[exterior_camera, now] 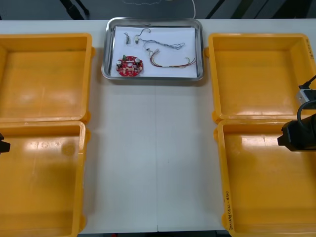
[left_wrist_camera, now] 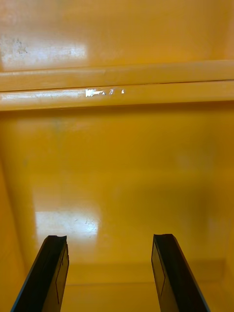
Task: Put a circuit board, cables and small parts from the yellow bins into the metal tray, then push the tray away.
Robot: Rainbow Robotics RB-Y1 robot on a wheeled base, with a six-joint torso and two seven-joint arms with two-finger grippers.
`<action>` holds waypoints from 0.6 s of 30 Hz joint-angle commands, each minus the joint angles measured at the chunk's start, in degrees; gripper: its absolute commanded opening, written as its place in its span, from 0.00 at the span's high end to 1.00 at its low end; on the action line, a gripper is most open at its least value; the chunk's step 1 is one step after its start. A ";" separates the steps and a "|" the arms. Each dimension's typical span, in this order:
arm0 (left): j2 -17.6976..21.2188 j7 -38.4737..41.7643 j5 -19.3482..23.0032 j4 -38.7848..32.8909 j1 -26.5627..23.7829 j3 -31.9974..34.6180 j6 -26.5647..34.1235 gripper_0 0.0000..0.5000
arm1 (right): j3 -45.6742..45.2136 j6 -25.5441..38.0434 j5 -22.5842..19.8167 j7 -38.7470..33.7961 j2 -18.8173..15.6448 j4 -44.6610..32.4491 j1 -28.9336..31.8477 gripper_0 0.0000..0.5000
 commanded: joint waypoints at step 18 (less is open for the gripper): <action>-0.32 -0.07 -0.12 -1.53 -1.02 -0.46 -0.57 0.00 | -1.84 -0.20 -0.44 -0.16 0.32 -0.34 0.65 0.00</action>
